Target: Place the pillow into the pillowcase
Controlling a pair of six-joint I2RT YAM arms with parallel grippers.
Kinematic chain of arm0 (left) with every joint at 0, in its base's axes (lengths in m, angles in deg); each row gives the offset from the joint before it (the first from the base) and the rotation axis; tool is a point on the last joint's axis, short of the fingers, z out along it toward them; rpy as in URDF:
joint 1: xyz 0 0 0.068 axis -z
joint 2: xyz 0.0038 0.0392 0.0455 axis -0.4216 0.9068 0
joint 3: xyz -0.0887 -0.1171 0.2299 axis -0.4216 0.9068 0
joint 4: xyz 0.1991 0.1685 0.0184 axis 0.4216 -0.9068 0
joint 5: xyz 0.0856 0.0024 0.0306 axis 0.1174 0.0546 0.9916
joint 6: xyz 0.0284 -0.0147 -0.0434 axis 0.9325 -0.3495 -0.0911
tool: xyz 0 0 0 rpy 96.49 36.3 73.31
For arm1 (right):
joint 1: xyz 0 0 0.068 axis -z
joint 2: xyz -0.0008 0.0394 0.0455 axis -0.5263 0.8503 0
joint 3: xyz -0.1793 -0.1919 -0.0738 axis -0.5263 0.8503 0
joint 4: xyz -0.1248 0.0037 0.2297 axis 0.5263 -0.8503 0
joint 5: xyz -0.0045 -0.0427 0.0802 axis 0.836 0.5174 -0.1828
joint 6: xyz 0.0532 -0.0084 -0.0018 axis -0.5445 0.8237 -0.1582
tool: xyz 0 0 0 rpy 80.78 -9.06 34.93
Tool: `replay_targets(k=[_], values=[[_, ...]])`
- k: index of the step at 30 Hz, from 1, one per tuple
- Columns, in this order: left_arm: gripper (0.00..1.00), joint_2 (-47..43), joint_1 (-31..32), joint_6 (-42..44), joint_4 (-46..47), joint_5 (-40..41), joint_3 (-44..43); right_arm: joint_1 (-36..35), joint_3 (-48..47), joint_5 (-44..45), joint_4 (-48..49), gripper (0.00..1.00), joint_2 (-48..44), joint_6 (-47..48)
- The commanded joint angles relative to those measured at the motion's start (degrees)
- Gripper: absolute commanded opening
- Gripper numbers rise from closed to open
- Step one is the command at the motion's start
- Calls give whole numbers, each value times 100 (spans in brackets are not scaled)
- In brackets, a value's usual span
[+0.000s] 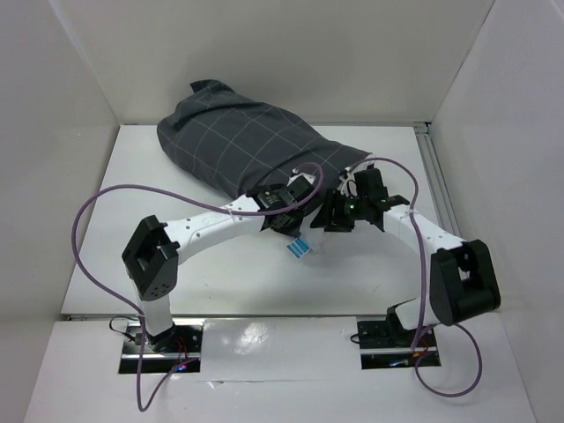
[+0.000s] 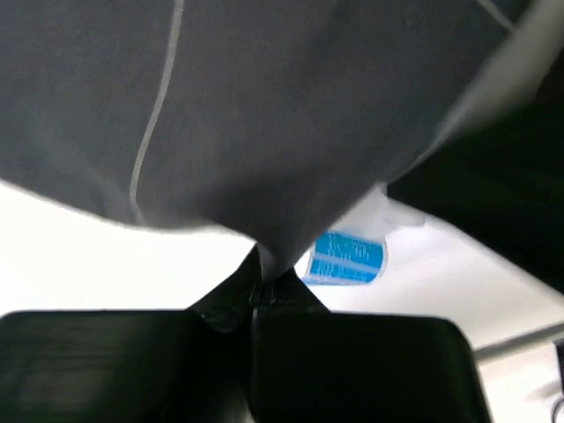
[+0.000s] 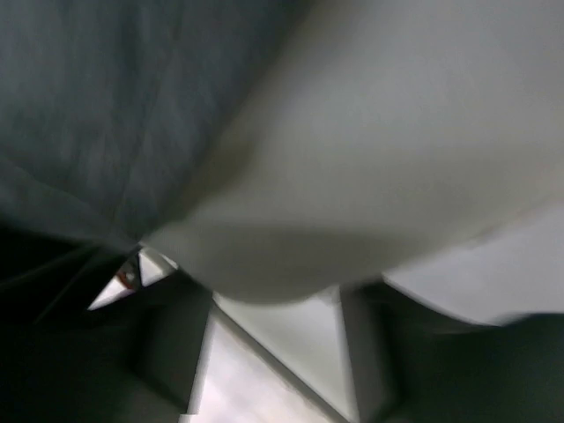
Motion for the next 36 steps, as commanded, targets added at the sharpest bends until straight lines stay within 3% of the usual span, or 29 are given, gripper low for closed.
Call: replay_targets(k=[1, 2, 3, 4, 9, 13, 18, 25, 29, 36], values=[[0, -504, -30, -83, -127, -71, -291, -137, 22, -140, 1213, 54, 354, -228], [0, -565, -30, -83, -128, -149, -344, -137, -83, -201, 1286, 44, 486, -228], [0, -713, -30, -83, -180, -220, -344, -41, -388, -89, 1287, 12, 487, -228], [0, -785, -30, -83, -180, -220, -344, 47, -548, -18, 1122, 0, 487, -228], [0, -1023, -30, 180, -549, -509, -703, 1030, -1820, 106, 778, 0, -408, -228], [0, -1215, 22, 452, -664, -1151, -1240, 1524, -2421, -218, 435, 0, -349, -122], [0, -1164, 136, 751, -830, -1993, -2091, 1323, -1869, -632, 1742, 0, 431, -859], [0, -584, 260, 700, -691, -2626, -2961, 101, -1728, -501, 2674, 0, 1470, -1658], [0, -189, 128, 498, -391, -3356, -3637, 135, -1666, -677, 3298, 0, 1254, -2186], [0, 471, -671, 243, -243, -4657, -4967, 601, -2105, -230, 2994, 0, -101, -2522]])
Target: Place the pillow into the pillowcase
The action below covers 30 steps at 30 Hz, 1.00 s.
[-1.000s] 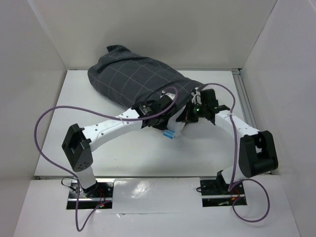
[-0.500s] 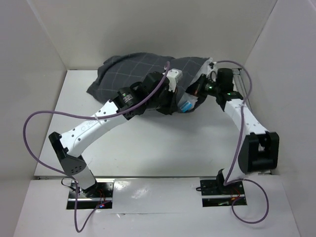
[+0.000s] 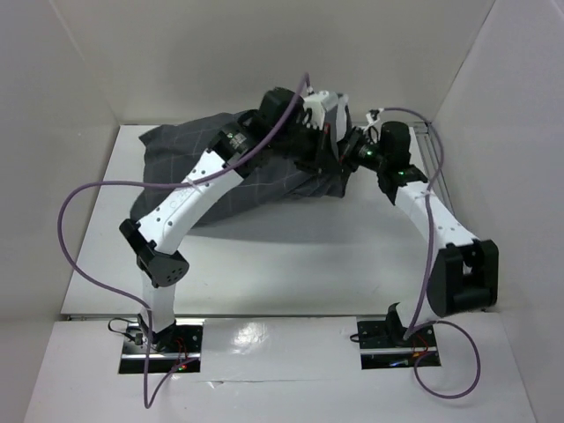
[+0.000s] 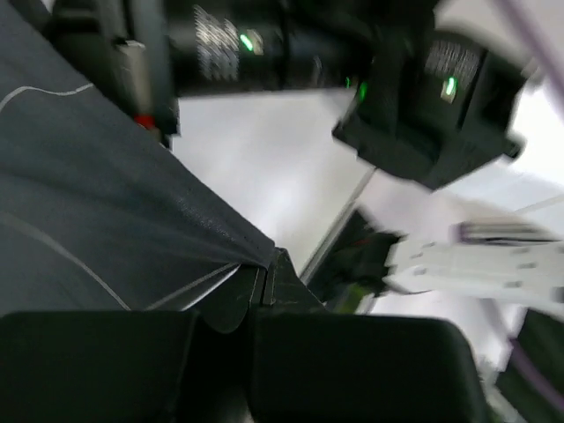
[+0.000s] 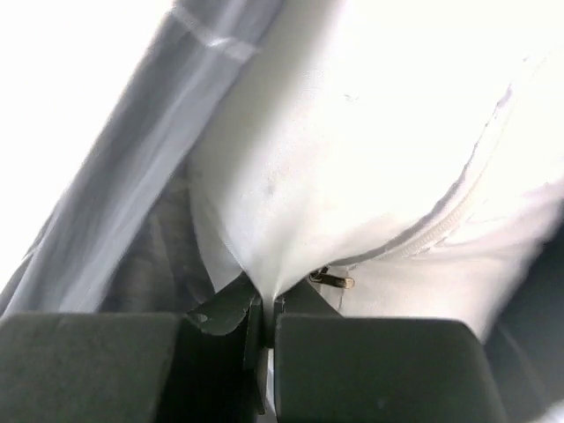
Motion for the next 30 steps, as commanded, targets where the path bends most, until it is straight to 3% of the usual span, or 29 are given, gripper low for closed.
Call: replay_targets(k=[1, 4, 7, 9, 13, 16, 18, 19, 20, 22, 25, 27, 30], values=[[0, -99, -313, -418, 994, -1724, -552, 81, -512, 427, 774, 0, -862, -257], [0, -99, -314, -752, 1452, -2077, -122, -374, 268, 770, 1010, 0, -986, -353], [0, 103, -113, -1051, 1953, -2350, -69, -1068, 1400, 1130, 1649, 0, -444, -757], [0, 226, 10, -1156, 2033, -2474, -69, -1350, 1656, 1210, 1967, 0, -170, -924], [0, 26, 125, -1298, 2174, -2606, 290, -1282, 2080, 1376, 2408, 0, -229, -1224], [2, -283, 3, -1298, 2227, -2527, 984, -1044, 2081, 1447, 1902, 0, -677, -1023], [27, -564, -304, -1245, 2227, -2527, 1547, -930, 2134, 1447, 1505, 15, -1081, -725], [60, -747, -497, -1140, 2105, -2527, 1836, -816, 2134, 1500, 1033, 41, -1370, -619], [71, -828, -586, -1061, 1974, -2440, 1838, -763, 2194, 1500, 802, 52, -1373, -496], [83, -881, -718, -729, 1614, -2221, 1900, -658, 2256, 1631, -12, 68, -1819, -144], [83, -951, -938, -263, 893, -1737, 1576, -351, 2327, 1702, -763, 73, -2277, 234], [77, -951, -1113, -103, 637, -1465, 1443, -157, 2406, 1781, -1282, 73, -2462, 366], [76, -951, -1289, 3, 443, -1158, 1443, 230, 2459, 1781, -1512, 66, -2655, 551]])
